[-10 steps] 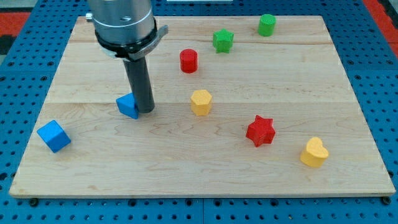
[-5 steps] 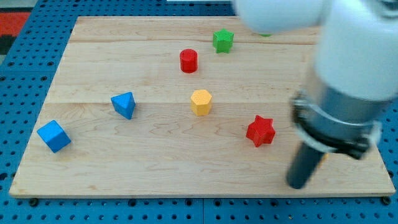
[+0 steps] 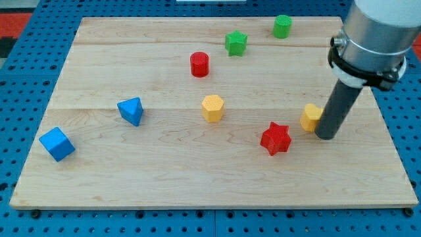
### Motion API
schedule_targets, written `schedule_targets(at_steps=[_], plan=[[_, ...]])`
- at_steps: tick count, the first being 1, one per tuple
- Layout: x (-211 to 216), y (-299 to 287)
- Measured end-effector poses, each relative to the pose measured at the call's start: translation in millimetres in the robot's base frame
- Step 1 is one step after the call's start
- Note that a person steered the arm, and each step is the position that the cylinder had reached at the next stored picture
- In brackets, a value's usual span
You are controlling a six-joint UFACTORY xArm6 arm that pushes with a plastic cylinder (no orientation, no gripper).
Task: Place yellow heart above yellow hexagon
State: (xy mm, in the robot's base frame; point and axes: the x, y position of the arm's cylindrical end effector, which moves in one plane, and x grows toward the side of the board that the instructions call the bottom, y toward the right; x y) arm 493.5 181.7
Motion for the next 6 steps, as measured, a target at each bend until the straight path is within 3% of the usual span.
schedule_targets(at_steps=[4,6], plan=[[-68.0,2.2],[-69.6,-140.3]])
